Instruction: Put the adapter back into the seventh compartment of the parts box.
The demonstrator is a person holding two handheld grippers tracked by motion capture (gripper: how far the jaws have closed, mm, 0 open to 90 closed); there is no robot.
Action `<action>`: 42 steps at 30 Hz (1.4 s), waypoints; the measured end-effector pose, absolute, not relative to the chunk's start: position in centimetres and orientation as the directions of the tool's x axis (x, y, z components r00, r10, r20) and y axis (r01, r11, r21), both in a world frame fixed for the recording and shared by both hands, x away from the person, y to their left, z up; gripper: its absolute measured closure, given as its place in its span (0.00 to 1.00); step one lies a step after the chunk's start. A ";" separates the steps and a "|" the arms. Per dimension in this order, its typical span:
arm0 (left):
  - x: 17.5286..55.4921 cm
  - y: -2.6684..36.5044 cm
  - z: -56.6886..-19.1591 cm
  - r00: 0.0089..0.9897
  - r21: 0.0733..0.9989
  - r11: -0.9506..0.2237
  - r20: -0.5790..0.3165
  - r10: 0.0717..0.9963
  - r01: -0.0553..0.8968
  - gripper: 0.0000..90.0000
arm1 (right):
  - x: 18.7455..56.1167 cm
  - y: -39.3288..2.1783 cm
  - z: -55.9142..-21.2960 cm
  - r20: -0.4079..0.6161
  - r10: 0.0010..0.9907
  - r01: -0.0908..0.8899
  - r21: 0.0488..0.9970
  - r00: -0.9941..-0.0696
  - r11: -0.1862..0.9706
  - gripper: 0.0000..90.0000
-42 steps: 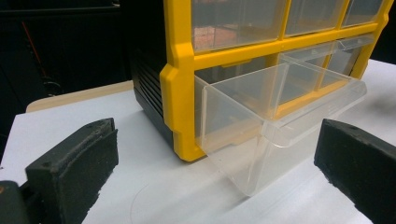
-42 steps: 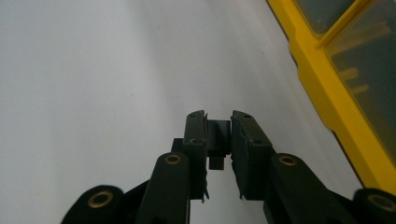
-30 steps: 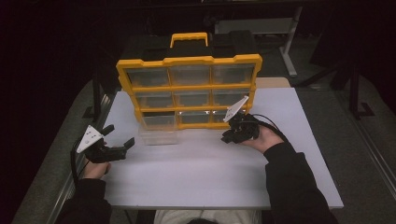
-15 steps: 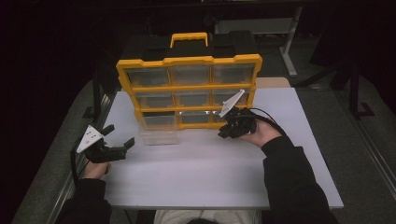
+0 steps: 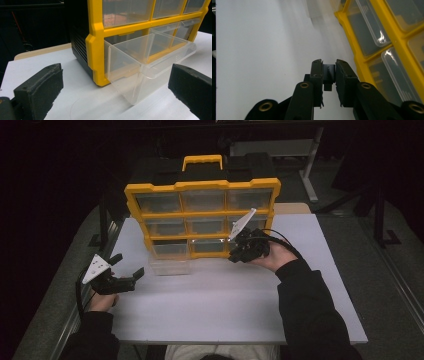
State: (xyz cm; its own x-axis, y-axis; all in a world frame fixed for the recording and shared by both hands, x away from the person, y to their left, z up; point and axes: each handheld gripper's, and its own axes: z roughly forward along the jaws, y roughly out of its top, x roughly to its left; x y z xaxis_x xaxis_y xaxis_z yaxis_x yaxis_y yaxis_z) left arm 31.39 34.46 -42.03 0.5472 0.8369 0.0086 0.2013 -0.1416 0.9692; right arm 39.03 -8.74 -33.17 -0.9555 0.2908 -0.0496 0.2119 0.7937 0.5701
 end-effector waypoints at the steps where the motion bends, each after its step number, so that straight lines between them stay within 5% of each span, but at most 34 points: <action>1: 31.4 34.5 -42.0 0.548 0.969 -0.141 0.009 0.837 0.200 0.00 | 39.0 -8.7 -33.2 -0.050 0.291 0.212 0.570 -0.956 0.794 0.83; 42: 31.4 34.4 -42.1 0.550 0.969 -0.149 0.015 0.835 0.199 0.00 | 40.4 -2.9 -29.4 -0.086 0.209 0.123 0.573 -0.974 0.810 0.83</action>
State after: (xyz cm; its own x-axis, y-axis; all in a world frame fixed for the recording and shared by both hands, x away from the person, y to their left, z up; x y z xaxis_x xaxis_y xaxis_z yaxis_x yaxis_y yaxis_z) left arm 31.43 34.44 -42.07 0.5496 0.8353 0.0154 0.1994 -0.1490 0.9685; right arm 40.39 -2.86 -29.41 -0.9741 0.2092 -0.0859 0.1235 0.8102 0.5729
